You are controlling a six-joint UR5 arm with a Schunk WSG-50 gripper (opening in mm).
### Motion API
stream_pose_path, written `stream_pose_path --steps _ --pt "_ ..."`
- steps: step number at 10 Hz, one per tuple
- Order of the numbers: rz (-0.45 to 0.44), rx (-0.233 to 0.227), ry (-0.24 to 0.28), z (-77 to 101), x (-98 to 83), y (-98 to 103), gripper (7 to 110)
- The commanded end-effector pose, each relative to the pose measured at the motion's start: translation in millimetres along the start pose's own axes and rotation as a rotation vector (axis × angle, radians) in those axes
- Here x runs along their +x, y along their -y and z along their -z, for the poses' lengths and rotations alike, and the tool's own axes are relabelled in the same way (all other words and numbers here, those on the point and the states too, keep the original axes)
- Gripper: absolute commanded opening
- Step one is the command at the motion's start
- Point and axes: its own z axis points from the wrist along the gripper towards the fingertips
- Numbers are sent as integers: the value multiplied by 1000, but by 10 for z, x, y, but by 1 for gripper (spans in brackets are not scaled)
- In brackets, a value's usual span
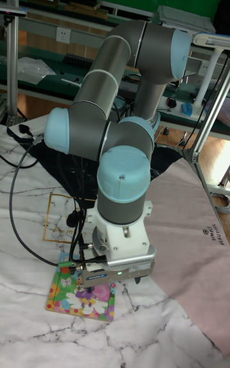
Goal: Assemble one piece of a puzzle
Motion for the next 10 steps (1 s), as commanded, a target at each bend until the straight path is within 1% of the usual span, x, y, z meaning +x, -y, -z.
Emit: stream_pose_path --steps 1,5,7,9,10 --pt "-9 -36 19 13 -80 -98 88" --pt "-5 -26 29 -65 -140 -40 88" --pt "-1 -23 35 -63 -152 -30 88" --pt "8 2 39 -55 -155 31 88" --pt "9 -5 43 -59 -170 15 88"
